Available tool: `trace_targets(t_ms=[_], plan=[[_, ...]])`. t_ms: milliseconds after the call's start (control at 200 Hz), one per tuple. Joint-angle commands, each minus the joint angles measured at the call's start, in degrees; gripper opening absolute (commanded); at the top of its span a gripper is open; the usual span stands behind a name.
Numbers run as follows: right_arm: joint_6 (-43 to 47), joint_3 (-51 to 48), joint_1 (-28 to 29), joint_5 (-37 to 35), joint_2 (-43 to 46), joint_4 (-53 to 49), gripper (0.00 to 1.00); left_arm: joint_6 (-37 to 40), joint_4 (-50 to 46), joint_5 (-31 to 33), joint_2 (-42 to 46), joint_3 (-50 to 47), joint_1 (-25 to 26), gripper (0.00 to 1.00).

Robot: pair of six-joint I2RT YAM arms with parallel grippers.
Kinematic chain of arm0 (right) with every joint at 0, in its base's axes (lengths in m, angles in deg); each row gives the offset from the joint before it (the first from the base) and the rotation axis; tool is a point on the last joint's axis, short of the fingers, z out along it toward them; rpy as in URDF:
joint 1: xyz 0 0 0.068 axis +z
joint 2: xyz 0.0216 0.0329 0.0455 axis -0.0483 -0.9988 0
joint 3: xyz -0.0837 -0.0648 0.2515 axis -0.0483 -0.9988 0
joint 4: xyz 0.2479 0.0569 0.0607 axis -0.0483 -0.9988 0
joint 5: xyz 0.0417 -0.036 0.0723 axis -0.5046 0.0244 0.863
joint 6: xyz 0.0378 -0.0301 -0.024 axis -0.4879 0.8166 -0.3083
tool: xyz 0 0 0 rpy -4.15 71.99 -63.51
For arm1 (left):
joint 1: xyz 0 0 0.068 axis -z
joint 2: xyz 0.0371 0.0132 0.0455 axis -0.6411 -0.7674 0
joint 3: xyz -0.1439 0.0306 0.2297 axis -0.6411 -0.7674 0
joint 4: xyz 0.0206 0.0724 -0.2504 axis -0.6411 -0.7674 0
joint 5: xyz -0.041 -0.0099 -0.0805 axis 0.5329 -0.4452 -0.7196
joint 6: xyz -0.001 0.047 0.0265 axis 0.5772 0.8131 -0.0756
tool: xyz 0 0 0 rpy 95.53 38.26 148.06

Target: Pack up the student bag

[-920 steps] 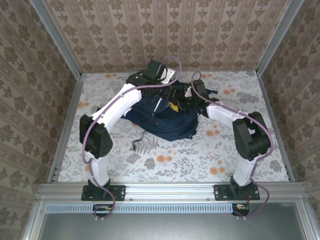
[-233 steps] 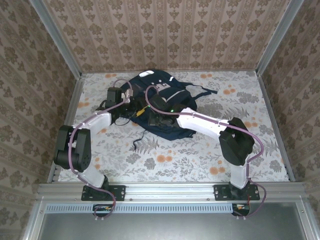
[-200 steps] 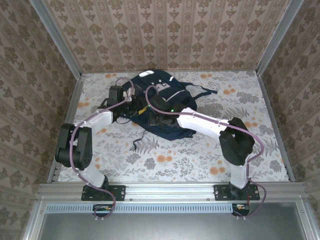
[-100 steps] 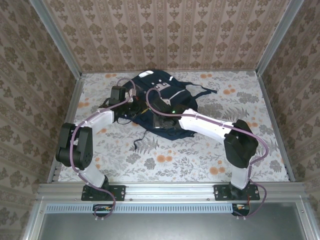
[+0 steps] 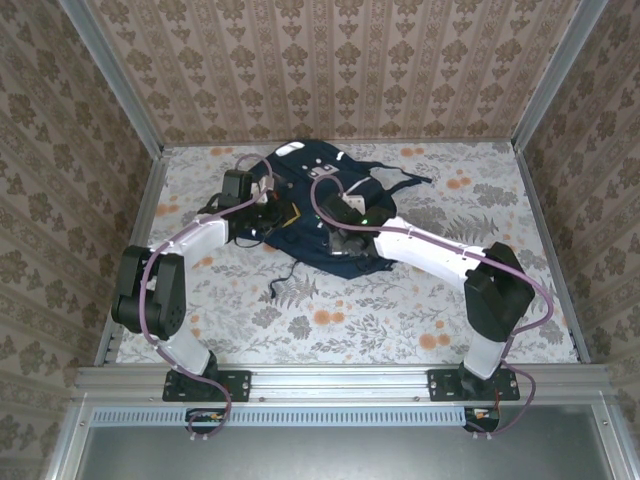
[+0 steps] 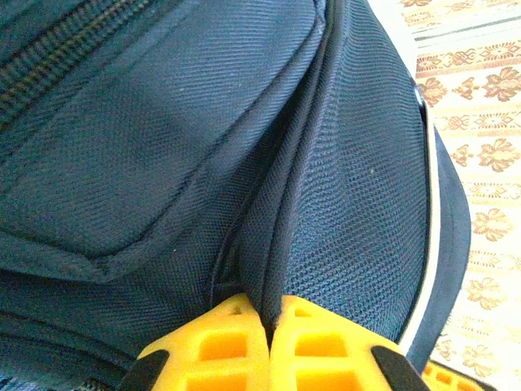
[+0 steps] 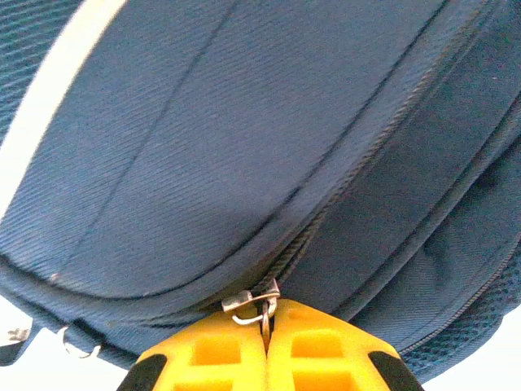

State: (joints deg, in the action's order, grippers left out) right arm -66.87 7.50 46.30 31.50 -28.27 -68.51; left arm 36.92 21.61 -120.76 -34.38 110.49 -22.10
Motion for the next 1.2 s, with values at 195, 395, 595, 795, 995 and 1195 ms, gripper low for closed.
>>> trace_targets(t_ms=[195, 395, 595, 795, 995, 1195], plan=[[14.69, -0.55, -4.40, 12.98, 3.32, 3.67, 0.00, 4.75, -3.67, 6.13, 0.03, 2.15, -4.30, 0.00], [16.37, 1.31, -1.45, 26.64, 1.87, 9.77, 0.00, 6.04, -7.19, 7.47, 3.45, 2.20, -7.04, 0.22], [13.77, 8.97, 1.17, 29.98, -5.09, 12.04, 0.00, 5.82, -12.38, 12.55, 13.30, -2.34, -9.07, 0.56], [13.05, 16.14, 2.57, 31.36, -10.44, 12.38, 0.00, -2.94, -5.71, 6.13, 19.59, -10.95, -8.67, 0.58], [13.28, 16.96, 2.88, 32.40, -11.41, 12.49, 0.00, -8.32, 0.24, 2.38, 19.75, -13.09, -7.26, 0.52], [13.05, 15.58, 2.95, 32.18, -11.06, 12.84, 0.00, -8.57, 0.64, 3.23, 17.24, -12.11, -6.05, 0.39]])
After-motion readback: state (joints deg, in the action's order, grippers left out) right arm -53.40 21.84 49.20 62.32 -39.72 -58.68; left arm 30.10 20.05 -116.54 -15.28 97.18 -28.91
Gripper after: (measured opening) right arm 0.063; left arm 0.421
